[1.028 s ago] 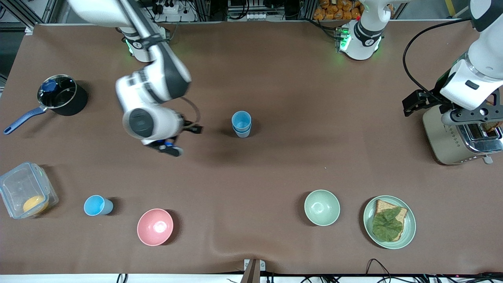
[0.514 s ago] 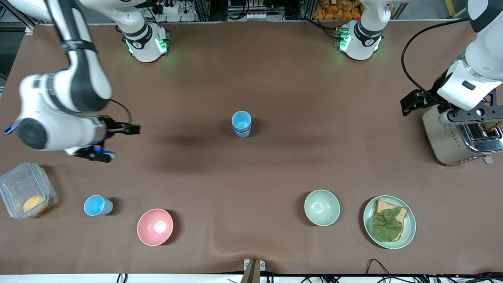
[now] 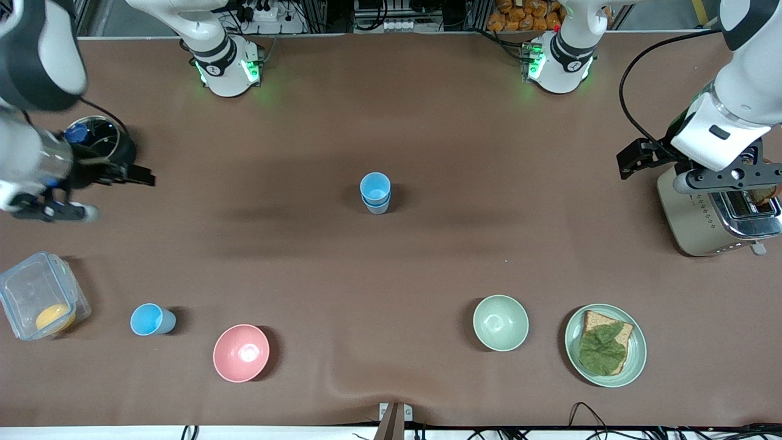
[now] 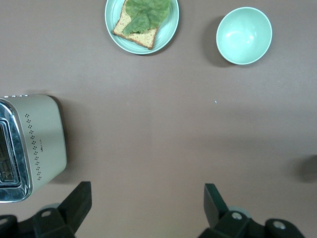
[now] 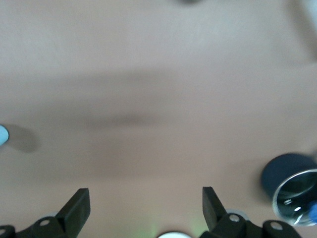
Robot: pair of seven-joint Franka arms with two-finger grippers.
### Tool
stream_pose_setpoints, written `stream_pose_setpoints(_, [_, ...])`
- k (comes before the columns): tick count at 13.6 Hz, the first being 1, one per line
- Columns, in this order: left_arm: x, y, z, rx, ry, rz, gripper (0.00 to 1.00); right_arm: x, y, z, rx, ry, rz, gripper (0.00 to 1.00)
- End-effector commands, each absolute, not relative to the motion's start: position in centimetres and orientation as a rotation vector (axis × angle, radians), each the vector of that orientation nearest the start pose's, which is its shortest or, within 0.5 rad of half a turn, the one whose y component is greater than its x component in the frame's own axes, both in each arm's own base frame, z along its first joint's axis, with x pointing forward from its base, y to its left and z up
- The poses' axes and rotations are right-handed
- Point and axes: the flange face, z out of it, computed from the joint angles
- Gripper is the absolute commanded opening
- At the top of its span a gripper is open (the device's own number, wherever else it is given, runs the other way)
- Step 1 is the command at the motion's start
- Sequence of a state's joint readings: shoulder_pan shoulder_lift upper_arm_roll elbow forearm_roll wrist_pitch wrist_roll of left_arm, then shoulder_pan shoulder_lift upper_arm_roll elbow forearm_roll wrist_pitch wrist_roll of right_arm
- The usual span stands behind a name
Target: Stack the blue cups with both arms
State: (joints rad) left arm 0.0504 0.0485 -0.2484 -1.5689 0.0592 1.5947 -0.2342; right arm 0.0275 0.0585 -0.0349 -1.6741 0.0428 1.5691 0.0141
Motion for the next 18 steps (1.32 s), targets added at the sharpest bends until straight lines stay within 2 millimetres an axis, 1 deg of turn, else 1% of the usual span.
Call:
stream_pose_setpoints(1, [55.6,-10.4,60.5,-3.110,-0.037,0.032,1.00,54.7,0.3,57.7,-3.136,-0.064,0.070,1.00])
stream_pose_setpoints(2, [55.6,-10.4,60.5,-3.110,-0.037,0.032,1.00,54.7,0.3,58.6,-3.137,-0.110,0.015,1.00])
stream_pose_setpoints(4, [55.6,-10.3,60.6,-3.110,-0.039,0.030,1.00,54.6,-0.6,59.6,-3.135,-0.173,-0.022,1.00])
stream_pose_setpoints(5, [55.6,-10.3,60.6,-3.112,-0.039,0.030,1.00,54.5,-1.7,59.6,-3.137,-0.154,-0.024,1.00])
stream_pose_setpoints(6, [55.6,-10.3,60.6,-3.112,-0.039,0.030,1.00,54.5,-2.2,59.8,-3.138,-0.140,-0.029,1.00])
stream_pose_setpoints(10, [55.8,-10.6,60.3,-3.128,-0.038,0.040,1.00,54.4,-2.1,60.1,-3.142,-0.082,-0.019,1.00])
stream_pose_setpoints(11, [55.8,-10.7,60.4,-3.136,-0.041,0.040,1.00,54.3,-2.0,60.6,-3.142,-0.068,-0.005,1.00])
stream_pose_setpoints(13, [55.9,-10.8,60.3,-3.138,-0.041,0.039,1.00,54.1,-2.0,62.4,-3.141,-0.043,0.029,1.00])
stream_pose_setpoints(14, [55.9,-10.8,60.2,-3.139,-0.041,0.039,1.00,54.1,-2.2,62.8,-3.141,-0.043,0.034,1.00])
stream_pose_setpoints(15, [55.9,-10.9,60.2,-3.139,-0.038,0.036,1.00,53.9,-2.6,63.2,-3.141,-0.039,0.029,1.00])
stream_pose_setpoints(17, [56.1,-11.0,59.9,-3.139,-0.036,0.044,1.00,53.3,-4.5,63.8,-3.136,0.012,0.057,1.00])
stream_pose_setpoints(18, [56.3,-10.9,59.6,-3.140,-0.041,0.051,1.00,53.1,-4.7,64.0,-3.134,0.024,0.074,1.00])
